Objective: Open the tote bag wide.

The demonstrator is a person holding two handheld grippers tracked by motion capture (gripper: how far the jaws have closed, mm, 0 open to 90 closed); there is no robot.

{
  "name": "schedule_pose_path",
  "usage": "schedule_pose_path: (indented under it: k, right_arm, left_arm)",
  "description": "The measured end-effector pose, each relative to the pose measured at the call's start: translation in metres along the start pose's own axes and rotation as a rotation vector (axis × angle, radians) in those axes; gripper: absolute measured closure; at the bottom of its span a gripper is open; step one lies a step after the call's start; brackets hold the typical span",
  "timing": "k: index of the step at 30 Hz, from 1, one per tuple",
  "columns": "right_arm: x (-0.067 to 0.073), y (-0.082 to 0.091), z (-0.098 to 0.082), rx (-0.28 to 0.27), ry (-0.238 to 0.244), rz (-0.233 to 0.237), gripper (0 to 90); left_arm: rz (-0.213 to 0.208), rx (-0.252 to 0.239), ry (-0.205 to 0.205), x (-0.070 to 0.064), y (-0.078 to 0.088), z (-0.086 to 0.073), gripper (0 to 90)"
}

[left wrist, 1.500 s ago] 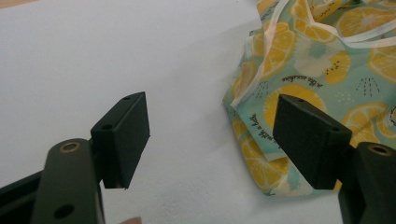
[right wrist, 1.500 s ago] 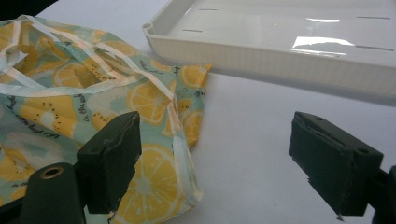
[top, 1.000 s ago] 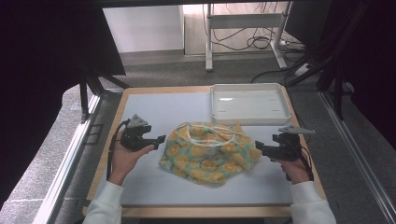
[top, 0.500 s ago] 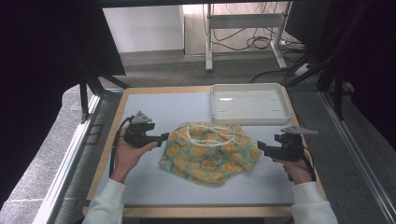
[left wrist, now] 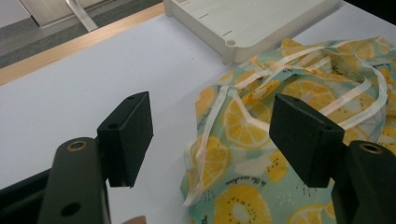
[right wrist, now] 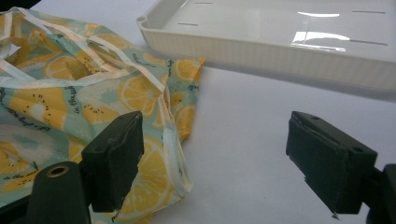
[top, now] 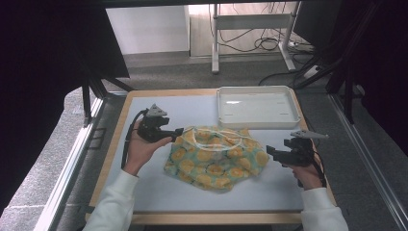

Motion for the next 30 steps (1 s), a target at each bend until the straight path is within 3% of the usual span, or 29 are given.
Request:
schedule_pose_path:
  k: [4, 5, 7, 13, 19, 24, 30]
  right_arm:
    - [0.001, 0.0, 0.0, -0.001, 0.003, 0.003, 19.2]
    - [0.001, 0.0, 0.0, -0.001, 0.005, 0.005, 19.2]
    - [0.001, 0.0, 0.0, 0.001, 0.006, 0.006, 19.2]
    - [0.0, -0.002, -0.001, 0.005, 0.001, 0.004, 19.2]
    - [0.001, -0.003, -0.001, 0.005, 0.008, -0.002, 19.2]
    - [0.001, -0.004, -0.001, 0.008, 0.012, -0.003, 19.2]
    - [0.0, -0.006, -0.003, 0.021, 0.009, -0.011, 19.2]
  left_arm:
    - [0.007, 0.015, -0.019, 0.0, -0.005, 0.008, 30.8]
    - [0.034, 0.016, -0.029, 0.001, -0.007, 0.013, 30.5]
    - [0.037, 0.011, -0.029, 0.002, -0.008, 0.015, 30.6]
    - [0.011, 0.022, -0.021, 0.003, -0.016, 0.02, 30.7]
    - [-0.013, 0.05, -0.036, 0.005, -0.036, 0.02, 31.0]
    - [-0.015, 0.083, -0.031, 0.009, -0.051, 0.018, 37.9]
    - [-0.02, 0.109, -0.067, 0.007, -0.056, 0.014, 40.1]
Point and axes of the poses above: each handheld gripper's, and its own axes: y roughly backward along the jaws, z roughly out of its top, x roughly to its left, the point moved 7 cm from there along -y, roughly forward along the jaws, and after that the axes turned 9 degrees about x, right-handed, at the moved point
